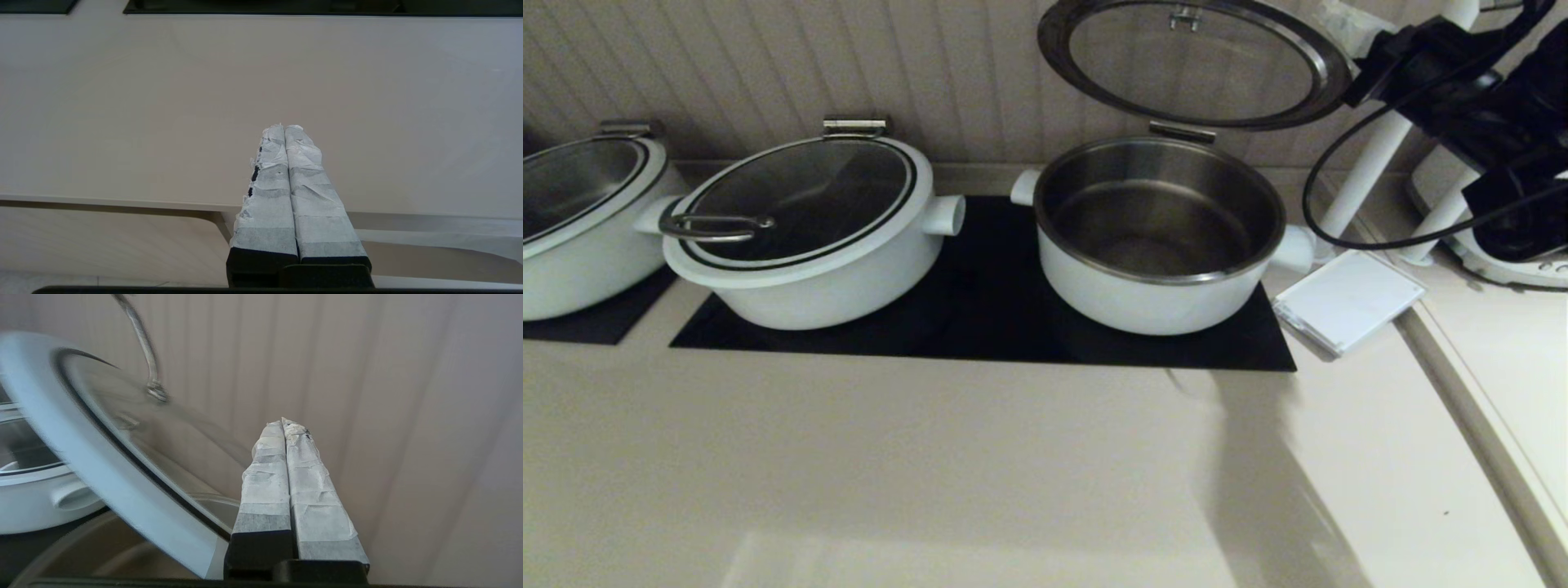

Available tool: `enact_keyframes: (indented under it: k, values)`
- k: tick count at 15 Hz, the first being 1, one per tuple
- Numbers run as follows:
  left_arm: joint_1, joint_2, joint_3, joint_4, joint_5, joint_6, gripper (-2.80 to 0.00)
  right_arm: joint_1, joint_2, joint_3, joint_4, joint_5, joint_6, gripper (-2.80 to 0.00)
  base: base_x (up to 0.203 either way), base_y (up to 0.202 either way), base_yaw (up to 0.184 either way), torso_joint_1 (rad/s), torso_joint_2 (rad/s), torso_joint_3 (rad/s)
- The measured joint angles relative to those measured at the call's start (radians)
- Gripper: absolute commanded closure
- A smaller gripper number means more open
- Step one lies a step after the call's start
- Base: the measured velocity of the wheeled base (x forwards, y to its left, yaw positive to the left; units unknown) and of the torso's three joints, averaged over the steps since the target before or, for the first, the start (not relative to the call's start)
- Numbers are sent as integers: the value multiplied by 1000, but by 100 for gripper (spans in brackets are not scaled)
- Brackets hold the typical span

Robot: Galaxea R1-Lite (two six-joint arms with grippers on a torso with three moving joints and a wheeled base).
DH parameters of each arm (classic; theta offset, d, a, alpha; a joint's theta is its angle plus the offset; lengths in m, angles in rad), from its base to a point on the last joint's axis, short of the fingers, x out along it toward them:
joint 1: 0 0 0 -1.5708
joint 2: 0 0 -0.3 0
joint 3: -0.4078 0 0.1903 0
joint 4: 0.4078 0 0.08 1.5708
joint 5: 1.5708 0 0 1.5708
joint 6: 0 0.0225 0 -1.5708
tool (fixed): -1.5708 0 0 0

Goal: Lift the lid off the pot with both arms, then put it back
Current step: Close the pot lid

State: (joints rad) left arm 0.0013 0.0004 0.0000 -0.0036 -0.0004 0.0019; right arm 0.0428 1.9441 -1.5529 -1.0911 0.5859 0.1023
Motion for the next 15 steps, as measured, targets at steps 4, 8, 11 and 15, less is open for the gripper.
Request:
enact_keyframes:
  k: [4, 8, 11, 15]
  values:
    - [0, 0, 0, 1, 0, -1, 0, 11, -34, 73, -17, 3, -1, 0, 0, 0, 0, 0, 0, 0]
    - [0, 0, 0, 1, 0, 0, 0, 36, -72, 209, -82, 38, -1, 0, 0, 0, 0, 0, 0, 0]
    - [0, 0, 0, 1, 0, 0, 0, 61, -90, 292, -131, 42, -1, 0, 0, 0, 0, 0, 0, 0]
    - [0, 0, 0, 0, 0, -1, 0, 91, -104, 407, -194, 42, -2, 0, 0, 0, 0, 0, 0, 0]
